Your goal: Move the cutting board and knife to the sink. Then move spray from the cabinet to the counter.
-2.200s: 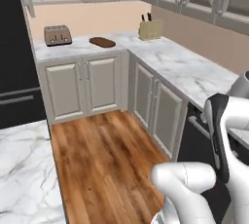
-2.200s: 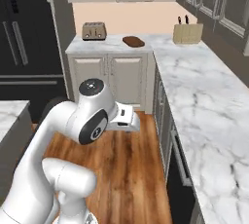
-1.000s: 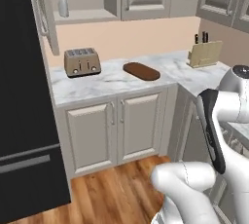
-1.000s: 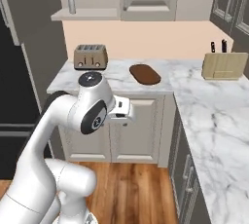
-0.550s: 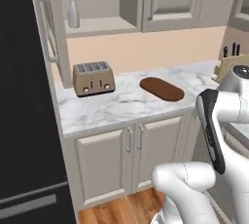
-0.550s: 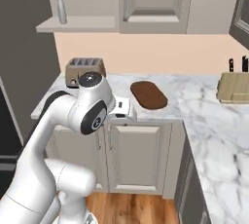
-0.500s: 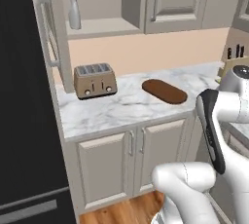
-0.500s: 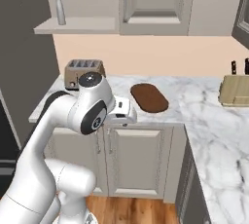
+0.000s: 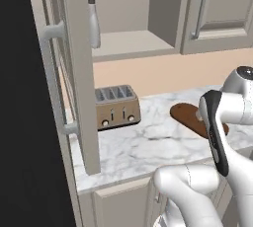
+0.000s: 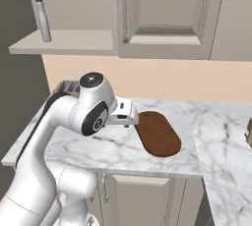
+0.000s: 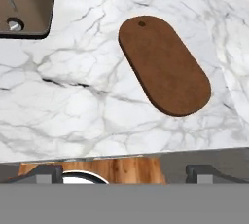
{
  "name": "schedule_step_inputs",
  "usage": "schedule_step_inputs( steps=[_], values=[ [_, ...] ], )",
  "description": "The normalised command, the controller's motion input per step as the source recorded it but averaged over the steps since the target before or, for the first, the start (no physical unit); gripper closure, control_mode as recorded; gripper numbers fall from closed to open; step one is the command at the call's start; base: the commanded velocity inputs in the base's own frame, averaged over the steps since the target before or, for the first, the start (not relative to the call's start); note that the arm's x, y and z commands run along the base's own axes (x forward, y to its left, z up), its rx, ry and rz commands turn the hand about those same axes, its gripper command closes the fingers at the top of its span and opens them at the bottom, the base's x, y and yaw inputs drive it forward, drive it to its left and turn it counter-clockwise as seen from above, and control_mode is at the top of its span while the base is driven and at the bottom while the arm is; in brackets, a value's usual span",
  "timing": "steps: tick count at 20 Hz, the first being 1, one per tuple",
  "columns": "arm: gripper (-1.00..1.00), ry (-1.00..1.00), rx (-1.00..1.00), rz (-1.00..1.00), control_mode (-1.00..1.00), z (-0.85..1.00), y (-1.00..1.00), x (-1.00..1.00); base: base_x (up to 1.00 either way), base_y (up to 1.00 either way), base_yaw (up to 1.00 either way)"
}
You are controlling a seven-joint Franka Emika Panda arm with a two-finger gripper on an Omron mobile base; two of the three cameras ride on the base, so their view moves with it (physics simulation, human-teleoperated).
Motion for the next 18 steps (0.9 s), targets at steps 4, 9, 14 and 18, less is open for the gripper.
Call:
schedule_step_inputs(
  steps=[4, 9, 14, 18],
  values=[
    [-1.0, 0.0, 0.0, 0.0, 1.0, 0.0, 0.0, 0.0, 0.97, 0.0, 0.01],
    [-1.0, 0.0, 0.0, 0.0, 1.0, 0.0, 0.0, 0.0, 0.57, 0.0, -0.2],
    [-1.0, 0.0, 0.0, 0.0, 1.0, 0.0, 0.0, 0.0, 0.7, 0.0, -0.4],
    [-1.0, 0.0, 0.0, 0.0, 1.0, 0.0, 0.0, 0.0, 0.99, 0.01, -0.34]
  ],
)
